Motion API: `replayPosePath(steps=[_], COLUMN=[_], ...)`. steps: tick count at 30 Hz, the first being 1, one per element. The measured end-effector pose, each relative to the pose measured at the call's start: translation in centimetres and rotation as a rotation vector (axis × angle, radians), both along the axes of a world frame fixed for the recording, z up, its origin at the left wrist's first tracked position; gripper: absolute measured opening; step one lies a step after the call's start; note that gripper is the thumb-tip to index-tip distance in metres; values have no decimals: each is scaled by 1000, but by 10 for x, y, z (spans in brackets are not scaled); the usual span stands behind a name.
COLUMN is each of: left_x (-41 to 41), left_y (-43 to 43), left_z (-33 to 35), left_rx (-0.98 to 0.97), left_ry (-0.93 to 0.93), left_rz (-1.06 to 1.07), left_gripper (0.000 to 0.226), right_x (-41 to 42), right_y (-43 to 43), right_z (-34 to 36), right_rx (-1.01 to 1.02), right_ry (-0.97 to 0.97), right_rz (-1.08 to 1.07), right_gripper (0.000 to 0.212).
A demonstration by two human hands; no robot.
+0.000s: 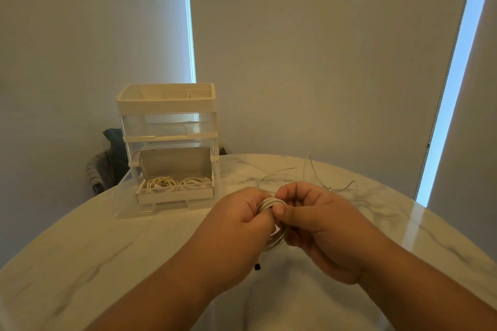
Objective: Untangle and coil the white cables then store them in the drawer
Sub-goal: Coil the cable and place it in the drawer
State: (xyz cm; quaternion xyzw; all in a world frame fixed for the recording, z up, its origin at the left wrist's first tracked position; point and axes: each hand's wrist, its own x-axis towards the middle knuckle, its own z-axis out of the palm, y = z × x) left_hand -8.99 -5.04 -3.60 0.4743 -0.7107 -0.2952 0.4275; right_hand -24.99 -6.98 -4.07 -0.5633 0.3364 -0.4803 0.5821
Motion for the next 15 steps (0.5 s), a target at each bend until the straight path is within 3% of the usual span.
replayPosePath(steps=[4, 8, 15], left_x=[3, 6, 3], left_y=[-1, -4, -5], left_z=[2, 7, 4], left_rx=[-31, 97, 71], left_ry=[-22, 82, 72], left_rz=[94, 76, 104], left_gripper=[9, 10, 8], right_x=[2, 2, 5], right_y=[1, -2, -3], right_z=[-3, -2, -6], right_rx=[64, 156, 143], right_ry=[-57, -187, -150], right_rz=[98, 186, 107], right_gripper=[15, 20, 23])
